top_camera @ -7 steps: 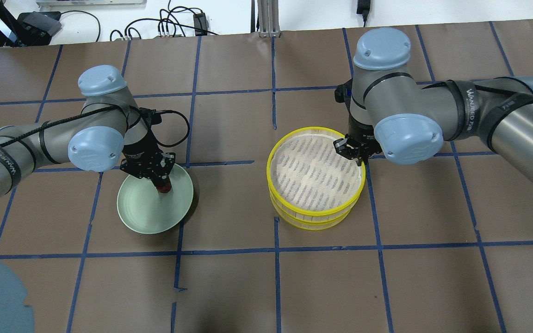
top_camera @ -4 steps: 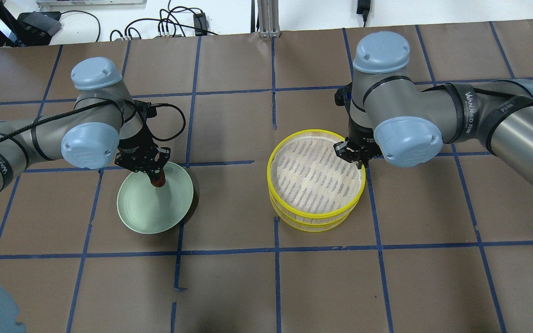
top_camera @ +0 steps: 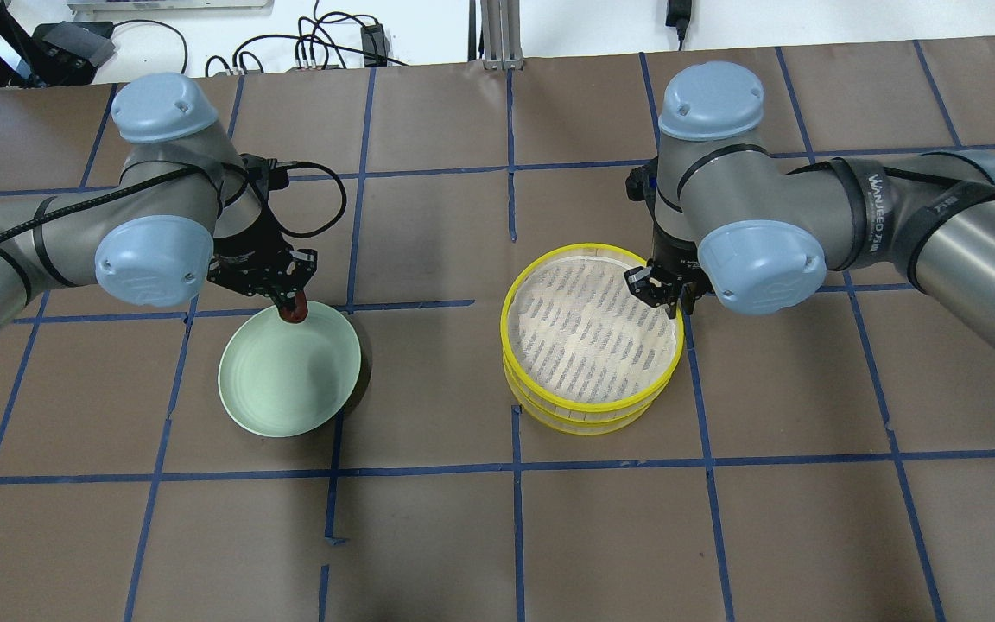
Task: Place buns in different layers of steamer
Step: 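Carry the red-brown bun over the steamer with the left gripper while the right releases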
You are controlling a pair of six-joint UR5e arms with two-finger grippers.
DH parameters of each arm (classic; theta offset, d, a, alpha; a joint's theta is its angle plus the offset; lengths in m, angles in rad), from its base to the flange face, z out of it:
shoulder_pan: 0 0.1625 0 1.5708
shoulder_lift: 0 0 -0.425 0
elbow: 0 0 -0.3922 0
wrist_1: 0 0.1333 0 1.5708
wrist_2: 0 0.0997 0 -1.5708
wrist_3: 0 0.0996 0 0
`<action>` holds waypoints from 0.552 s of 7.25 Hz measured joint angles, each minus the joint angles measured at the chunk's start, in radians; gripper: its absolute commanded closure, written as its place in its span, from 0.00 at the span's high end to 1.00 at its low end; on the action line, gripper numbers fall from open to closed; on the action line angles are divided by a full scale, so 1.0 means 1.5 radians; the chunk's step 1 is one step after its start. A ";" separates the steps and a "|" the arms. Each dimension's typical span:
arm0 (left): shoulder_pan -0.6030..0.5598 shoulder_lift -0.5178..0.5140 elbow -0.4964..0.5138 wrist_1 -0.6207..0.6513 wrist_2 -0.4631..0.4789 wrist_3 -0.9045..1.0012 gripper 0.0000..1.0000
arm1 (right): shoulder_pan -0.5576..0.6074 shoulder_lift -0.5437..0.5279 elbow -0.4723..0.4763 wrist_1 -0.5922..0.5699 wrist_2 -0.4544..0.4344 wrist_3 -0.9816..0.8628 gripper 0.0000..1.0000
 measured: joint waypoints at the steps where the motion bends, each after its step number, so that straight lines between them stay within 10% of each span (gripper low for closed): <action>1: -0.041 0.002 0.027 -0.004 -0.025 -0.060 0.12 | -0.006 -0.019 -0.015 0.021 0.001 -0.002 1.00; 4: -0.165 -0.002 0.075 0.002 -0.113 -0.283 0.13 | -0.025 -0.099 -0.105 0.152 0.031 0.002 1.00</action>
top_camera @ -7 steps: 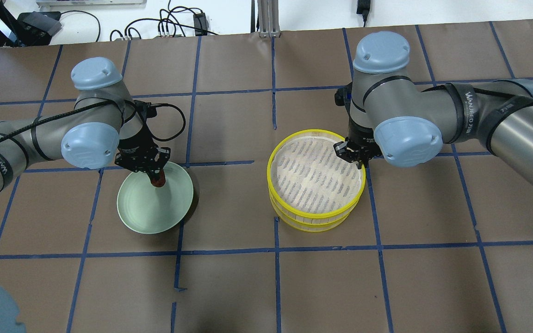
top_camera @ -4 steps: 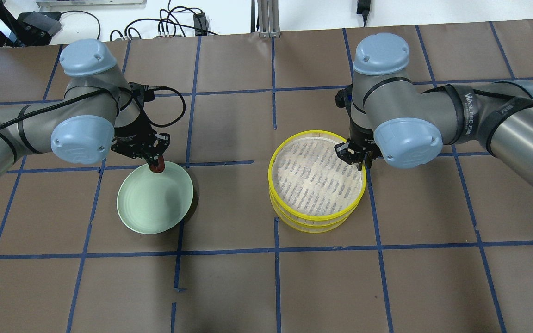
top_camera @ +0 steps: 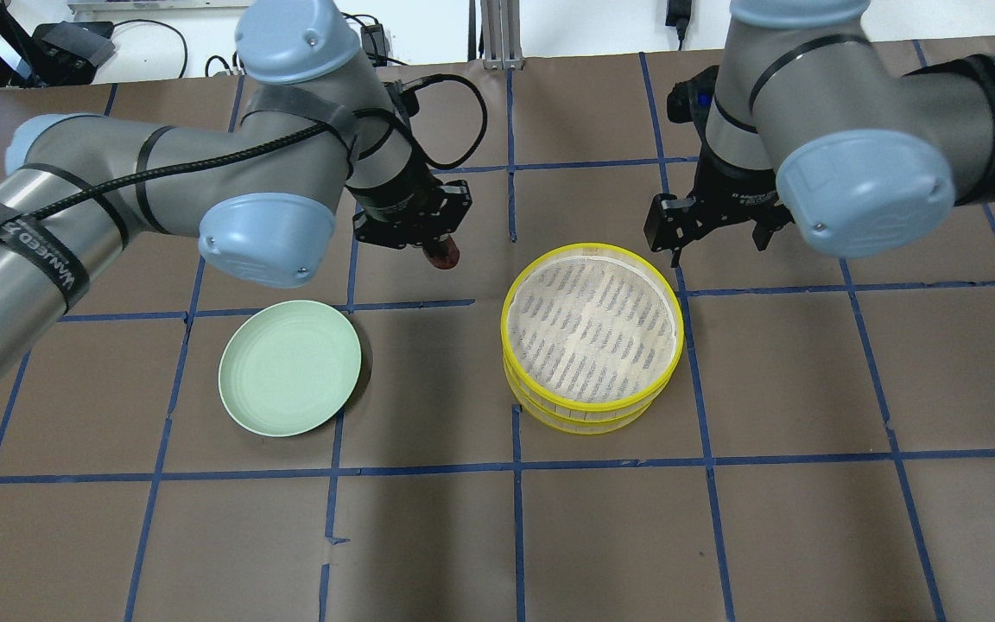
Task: Place buns in different layers of steamer
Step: 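Carry the red-brown bun over the steamer with the left gripper while the right releases, then release the red-brown bun into the top tier and lift the left gripper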
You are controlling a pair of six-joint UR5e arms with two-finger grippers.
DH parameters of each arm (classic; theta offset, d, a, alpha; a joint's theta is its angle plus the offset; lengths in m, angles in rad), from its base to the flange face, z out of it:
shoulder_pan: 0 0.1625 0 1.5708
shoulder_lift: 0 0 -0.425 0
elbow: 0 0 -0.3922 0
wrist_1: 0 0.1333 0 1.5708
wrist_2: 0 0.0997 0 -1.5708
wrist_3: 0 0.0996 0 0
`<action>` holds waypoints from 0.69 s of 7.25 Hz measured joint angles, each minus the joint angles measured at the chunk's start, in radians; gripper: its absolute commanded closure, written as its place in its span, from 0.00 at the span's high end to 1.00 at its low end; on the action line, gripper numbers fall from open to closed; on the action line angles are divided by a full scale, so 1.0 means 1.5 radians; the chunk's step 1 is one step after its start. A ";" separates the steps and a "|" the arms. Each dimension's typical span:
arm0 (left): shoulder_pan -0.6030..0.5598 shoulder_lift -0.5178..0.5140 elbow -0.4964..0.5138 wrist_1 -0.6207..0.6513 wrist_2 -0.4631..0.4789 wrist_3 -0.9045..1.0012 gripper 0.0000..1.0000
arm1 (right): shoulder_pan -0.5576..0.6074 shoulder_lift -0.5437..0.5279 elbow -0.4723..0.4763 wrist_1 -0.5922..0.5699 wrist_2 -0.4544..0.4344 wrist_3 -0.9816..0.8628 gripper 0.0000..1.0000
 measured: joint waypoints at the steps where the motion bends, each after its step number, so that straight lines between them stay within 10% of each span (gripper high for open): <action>1: -0.035 -0.007 0.004 0.005 -0.010 -0.058 0.18 | -0.005 -0.020 -0.043 0.055 0.015 0.006 1.00; 3: -0.097 -0.030 0.005 0.051 -0.017 -0.181 0.40 | -0.019 -0.040 -0.105 0.117 0.027 0.046 1.00; 4: -0.116 -0.039 0.005 0.072 -0.019 -0.224 0.99 | -0.029 -0.041 -0.114 0.116 0.029 0.074 1.00; 5: -0.127 -0.045 0.005 0.081 -0.021 -0.242 1.00 | -0.038 -0.041 -0.118 0.105 0.036 0.088 1.00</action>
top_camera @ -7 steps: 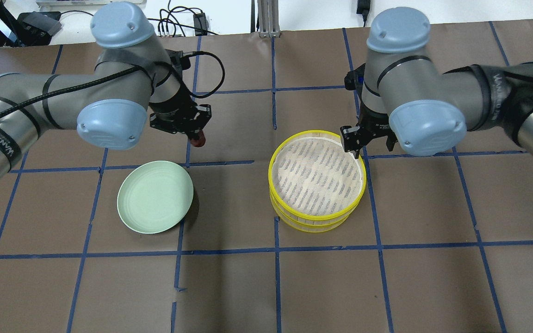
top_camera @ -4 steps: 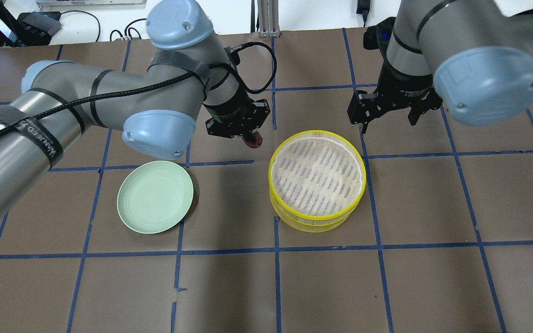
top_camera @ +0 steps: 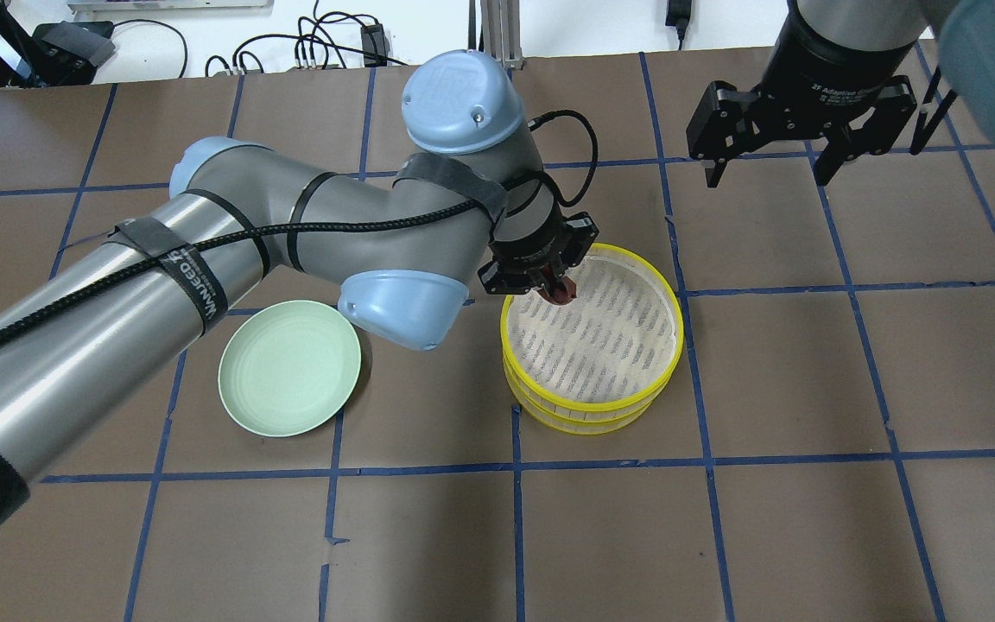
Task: Place buns in different layers of steamer
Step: 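Release the red-brown bun into the top tier and lift the left gripper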
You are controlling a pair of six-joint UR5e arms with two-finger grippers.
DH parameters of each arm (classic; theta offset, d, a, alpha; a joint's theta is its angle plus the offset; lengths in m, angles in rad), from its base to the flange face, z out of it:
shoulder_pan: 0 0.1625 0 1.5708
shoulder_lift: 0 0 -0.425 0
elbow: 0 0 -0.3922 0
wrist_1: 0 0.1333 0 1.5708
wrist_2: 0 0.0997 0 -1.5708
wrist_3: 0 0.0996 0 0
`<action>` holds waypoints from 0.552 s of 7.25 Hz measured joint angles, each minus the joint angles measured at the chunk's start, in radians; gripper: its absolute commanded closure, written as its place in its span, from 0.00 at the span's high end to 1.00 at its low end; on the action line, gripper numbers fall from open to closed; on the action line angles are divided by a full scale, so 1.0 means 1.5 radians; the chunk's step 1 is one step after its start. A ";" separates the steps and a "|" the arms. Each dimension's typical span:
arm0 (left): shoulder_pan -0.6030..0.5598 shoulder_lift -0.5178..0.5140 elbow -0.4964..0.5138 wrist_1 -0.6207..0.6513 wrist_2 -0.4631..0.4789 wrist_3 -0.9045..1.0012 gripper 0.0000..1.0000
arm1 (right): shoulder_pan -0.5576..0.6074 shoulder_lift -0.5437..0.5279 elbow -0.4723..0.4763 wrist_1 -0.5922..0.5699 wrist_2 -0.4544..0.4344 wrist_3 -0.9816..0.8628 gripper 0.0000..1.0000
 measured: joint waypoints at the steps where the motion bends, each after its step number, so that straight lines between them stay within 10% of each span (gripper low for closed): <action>1: -0.005 0.000 0.001 0.004 -0.001 0.000 1.00 | -0.005 0.000 -0.002 -0.007 0.014 0.006 1.00; 4: 0.015 0.025 0.002 0.003 0.006 0.109 1.00 | -0.009 0.001 0.000 -0.009 0.031 0.002 1.00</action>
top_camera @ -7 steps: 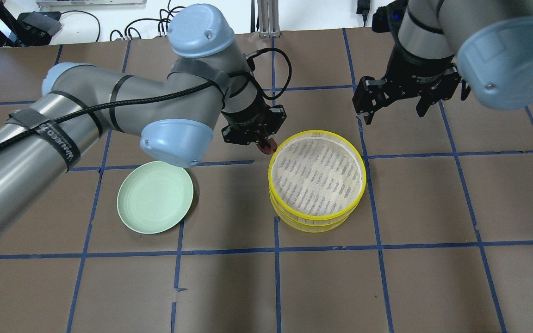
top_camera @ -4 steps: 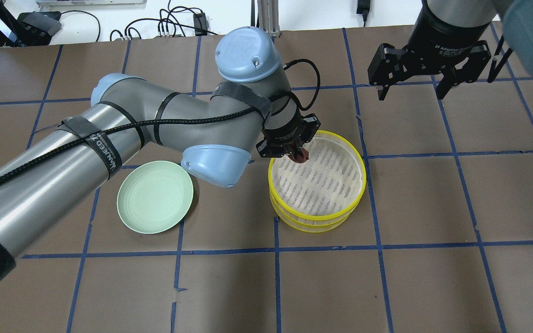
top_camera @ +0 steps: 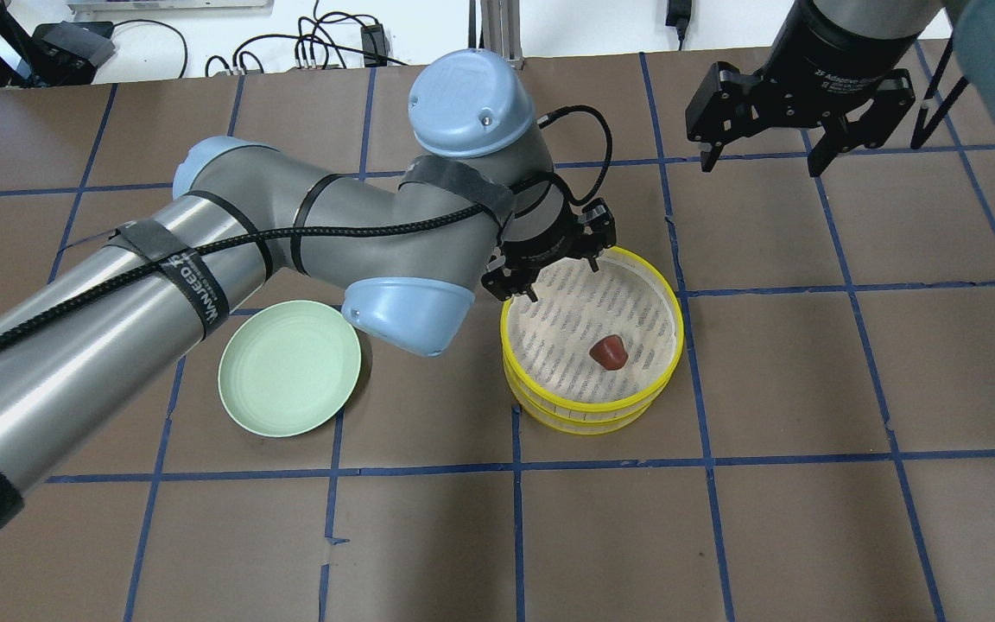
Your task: Place buns in different layers of steamer
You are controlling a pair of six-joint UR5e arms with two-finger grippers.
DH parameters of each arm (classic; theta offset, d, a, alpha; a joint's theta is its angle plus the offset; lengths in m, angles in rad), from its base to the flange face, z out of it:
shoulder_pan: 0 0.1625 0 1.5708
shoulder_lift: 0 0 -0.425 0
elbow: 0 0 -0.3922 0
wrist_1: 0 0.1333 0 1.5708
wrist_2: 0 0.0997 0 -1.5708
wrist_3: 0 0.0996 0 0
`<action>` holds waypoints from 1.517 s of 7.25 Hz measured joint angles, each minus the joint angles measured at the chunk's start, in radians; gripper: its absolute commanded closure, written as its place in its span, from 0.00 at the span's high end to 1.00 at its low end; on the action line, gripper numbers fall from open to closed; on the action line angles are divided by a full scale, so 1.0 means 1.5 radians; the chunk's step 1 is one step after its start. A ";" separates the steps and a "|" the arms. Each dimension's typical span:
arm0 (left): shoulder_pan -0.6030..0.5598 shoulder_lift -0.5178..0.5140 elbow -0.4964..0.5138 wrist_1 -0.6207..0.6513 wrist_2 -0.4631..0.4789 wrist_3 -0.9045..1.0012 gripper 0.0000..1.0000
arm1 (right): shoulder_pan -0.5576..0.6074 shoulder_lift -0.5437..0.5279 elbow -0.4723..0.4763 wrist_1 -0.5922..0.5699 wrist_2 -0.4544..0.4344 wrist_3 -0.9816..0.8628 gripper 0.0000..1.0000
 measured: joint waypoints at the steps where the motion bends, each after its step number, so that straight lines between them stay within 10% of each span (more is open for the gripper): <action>1: 0.044 0.018 0.000 -0.024 0.000 0.098 1.00 | -0.001 0.000 0.000 0.000 0.000 -0.001 1.00; 6: 0.307 0.167 0.005 -0.326 0.030 0.471 1.00 | 0.000 0.000 0.001 0.001 -0.002 -0.002 1.00; 11: 0.328 0.239 0.018 -0.469 0.065 0.488 1.00 | 0.000 0.000 0.001 0.001 -0.001 -0.002 1.00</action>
